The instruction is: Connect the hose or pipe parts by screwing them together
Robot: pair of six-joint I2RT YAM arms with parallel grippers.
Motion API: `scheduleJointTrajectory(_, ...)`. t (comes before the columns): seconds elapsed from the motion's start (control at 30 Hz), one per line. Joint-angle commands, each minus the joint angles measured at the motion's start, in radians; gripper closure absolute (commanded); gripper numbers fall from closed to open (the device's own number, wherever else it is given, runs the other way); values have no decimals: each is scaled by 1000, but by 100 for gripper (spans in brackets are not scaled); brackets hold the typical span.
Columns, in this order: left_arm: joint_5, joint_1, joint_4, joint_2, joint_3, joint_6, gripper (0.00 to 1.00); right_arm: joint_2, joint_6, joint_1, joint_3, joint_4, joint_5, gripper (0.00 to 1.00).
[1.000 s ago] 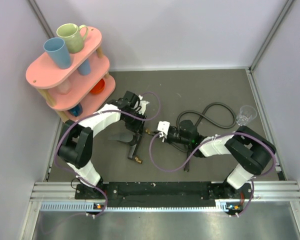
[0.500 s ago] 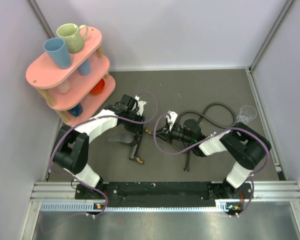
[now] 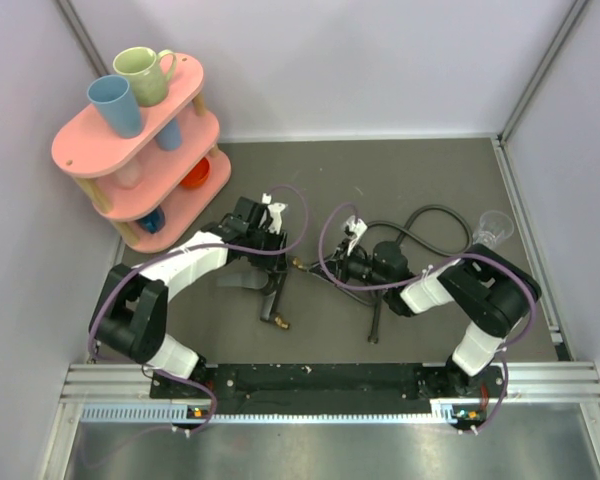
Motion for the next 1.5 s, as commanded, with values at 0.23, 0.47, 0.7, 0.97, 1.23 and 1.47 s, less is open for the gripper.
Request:
scheduleJointTrajectory(0.23, 261, -59, 269, -83, -31, -167, 100, 76, 506, 14, -24, 379, 96, 100)
scheduleJointTrajectory(0.47, 211, -59, 278, -92, -48, -174, 100, 114, 628, 14, -51, 450, 146, 100)
scheduleJointTrajectory(0.7, 264, -56, 260, -64, -35, -178, 100, 81, 515, 13, -94, 458, 145, 81)
scheduleJointTrajectory(0.97, 333, -21, 136, 3, 9, -142, 100, -8, 311, -32, -128, 412, 71, 65)
scheduleJointTrajectory(1.23, 335, 19, -16, 34, 64, -78, 100, -207, 31, -95, -52, 37, -44, 50)
scheduleJointTrajectory(1.47, 358, 47, -149, 80, 126, -18, 100, -428, -615, -47, 16, -309, -206, 47)
